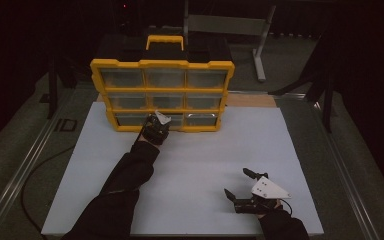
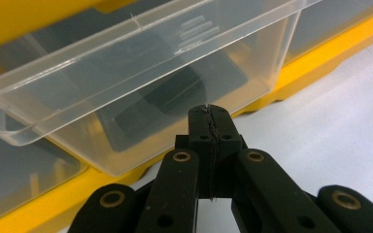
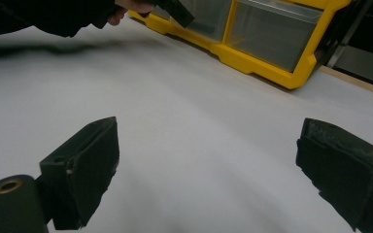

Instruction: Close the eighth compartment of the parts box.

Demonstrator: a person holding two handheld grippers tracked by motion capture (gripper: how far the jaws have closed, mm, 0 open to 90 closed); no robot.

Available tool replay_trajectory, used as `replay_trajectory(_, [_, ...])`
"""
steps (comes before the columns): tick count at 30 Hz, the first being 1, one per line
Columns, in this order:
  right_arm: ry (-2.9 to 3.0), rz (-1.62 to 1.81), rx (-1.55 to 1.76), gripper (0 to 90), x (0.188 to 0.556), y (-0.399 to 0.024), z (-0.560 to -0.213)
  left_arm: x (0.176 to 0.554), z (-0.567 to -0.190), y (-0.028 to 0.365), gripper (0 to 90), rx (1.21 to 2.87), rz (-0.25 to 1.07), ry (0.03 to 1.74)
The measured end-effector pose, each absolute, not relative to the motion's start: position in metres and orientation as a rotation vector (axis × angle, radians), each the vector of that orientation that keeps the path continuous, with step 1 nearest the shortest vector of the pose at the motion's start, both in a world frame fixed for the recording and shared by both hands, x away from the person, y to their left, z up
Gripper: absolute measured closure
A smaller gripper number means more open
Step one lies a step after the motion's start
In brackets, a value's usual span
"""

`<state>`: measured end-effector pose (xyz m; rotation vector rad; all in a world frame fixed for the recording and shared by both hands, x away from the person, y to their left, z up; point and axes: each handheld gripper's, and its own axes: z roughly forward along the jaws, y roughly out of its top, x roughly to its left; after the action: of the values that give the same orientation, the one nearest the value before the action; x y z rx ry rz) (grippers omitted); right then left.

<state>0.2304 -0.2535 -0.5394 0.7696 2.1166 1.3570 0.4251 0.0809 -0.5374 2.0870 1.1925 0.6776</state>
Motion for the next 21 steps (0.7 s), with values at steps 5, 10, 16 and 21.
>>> replay_trajectory(5, [2.116,1.358,0.769,8.6,0.2303,-0.2537,-0.5392,0.4278,-0.5374,0.0806,90.0,2.084,0.682,1.199])
replay_trajectory(10, [2.116,1.358,0.77,8.6,0.2303,-0.2537,-0.5393,0.4304,-0.5386,0.0806,90.0,2.076,0.689,1.203])
replay_trajectory(16, [2.117,1.36,0.771,8.6,0.2303,-0.2538,-0.5394,0.4327,-0.5392,0.0798,90.0,2.078,0.694,1.204])
replay_trajectory(21, [2.117,1.361,0.775,8.6,0.2302,-0.254,-0.5394,0.4355,-0.5388,0.0784,90.0,2.084,0.7,1.204])
